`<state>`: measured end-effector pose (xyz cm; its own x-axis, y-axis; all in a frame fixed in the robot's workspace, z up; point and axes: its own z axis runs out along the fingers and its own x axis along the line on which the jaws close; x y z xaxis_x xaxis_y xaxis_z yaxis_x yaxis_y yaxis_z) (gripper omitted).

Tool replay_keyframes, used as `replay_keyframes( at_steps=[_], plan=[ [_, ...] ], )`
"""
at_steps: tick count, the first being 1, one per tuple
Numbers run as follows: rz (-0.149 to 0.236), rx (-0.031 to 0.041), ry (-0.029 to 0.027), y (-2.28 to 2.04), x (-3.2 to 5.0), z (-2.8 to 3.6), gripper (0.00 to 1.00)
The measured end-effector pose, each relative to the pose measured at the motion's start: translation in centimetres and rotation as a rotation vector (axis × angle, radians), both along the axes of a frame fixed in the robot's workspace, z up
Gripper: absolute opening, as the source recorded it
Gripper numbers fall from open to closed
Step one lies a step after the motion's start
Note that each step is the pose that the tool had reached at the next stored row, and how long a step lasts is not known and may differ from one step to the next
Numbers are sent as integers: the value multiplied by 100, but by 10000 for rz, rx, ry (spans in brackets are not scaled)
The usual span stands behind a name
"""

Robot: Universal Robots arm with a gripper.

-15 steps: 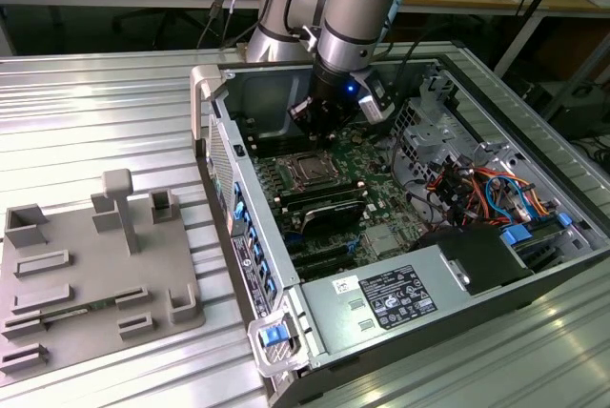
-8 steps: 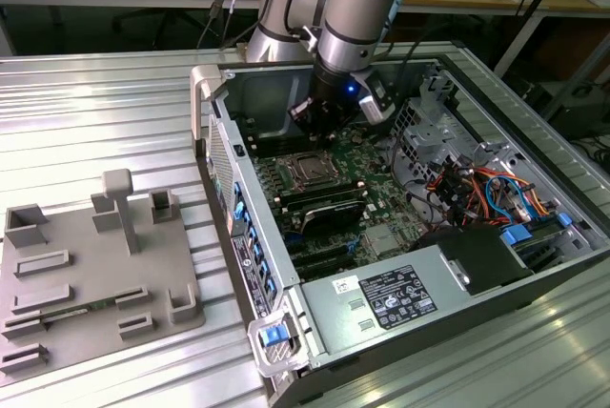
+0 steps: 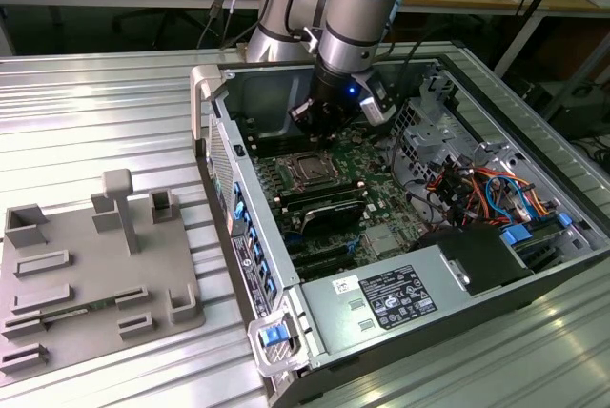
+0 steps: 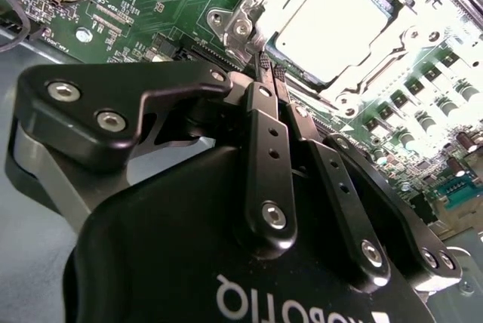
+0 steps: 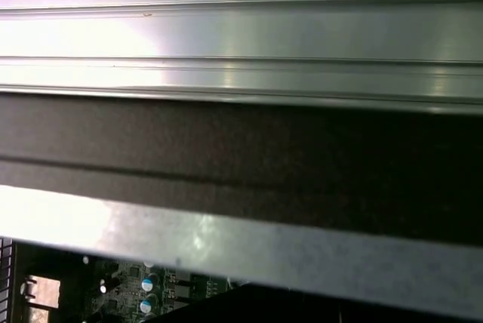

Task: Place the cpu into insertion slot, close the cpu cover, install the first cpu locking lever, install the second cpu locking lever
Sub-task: 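Install the second cpu locking lever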

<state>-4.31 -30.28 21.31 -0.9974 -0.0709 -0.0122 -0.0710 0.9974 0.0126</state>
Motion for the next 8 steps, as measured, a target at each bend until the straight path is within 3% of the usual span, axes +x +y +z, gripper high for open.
replay_keyframes(
  at_steps=[8],
  plan=[
    [1,-7,0,-1,42,-2,15]
  ],
)
